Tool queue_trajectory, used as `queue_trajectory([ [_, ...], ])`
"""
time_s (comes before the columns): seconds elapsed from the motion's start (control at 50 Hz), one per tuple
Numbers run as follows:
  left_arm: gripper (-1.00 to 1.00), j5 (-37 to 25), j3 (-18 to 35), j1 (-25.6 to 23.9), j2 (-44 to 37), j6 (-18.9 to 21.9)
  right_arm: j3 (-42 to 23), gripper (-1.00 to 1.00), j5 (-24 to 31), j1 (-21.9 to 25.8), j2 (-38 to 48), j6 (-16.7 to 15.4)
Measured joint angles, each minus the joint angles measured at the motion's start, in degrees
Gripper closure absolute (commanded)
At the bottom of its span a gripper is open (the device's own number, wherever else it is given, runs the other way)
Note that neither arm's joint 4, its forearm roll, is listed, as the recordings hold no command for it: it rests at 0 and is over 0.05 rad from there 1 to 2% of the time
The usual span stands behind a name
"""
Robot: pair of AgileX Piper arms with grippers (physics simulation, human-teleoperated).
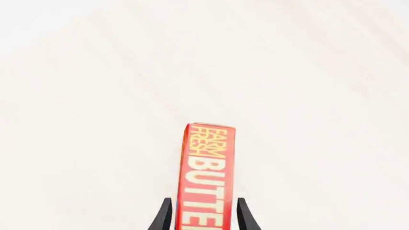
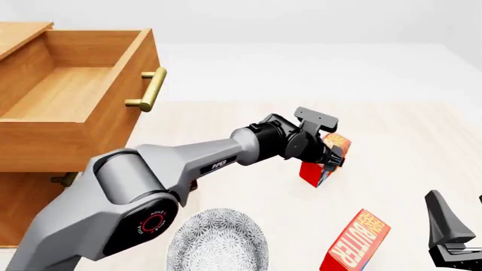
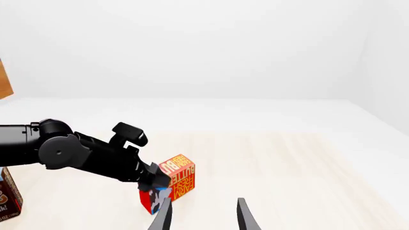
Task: Put the butter at the front in the top drawer of the cabinet and close it.
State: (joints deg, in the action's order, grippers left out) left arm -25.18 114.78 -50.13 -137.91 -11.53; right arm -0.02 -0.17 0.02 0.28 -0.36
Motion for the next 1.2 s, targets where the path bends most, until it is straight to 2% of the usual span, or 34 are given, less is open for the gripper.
queue_trajectory([
  [0.42, -1.00, -1.0, 3.1, -0.4, -3.8, -1.4, 0.0, -1.00, -0.1, 0.0, 0.1, 0.0],
  [0.44, 1.00, -1.1, 3.3, -0.4, -4.0, -1.5, 0.0, -1.00, -0.1, 0.0, 0.1, 0.0],
  [0.78, 1.00, -1.6, 3.0, -0.3, -3.4, -2.0, -0.1, -1.00, -0.4, 0.0, 0.5, 0.0],
  [1.2, 1.00, 0.1, -7.8, -1.2, 8.5, -1.0, -0.1, -1.00, -0.3, 0.0, 0.4, 0.0],
])
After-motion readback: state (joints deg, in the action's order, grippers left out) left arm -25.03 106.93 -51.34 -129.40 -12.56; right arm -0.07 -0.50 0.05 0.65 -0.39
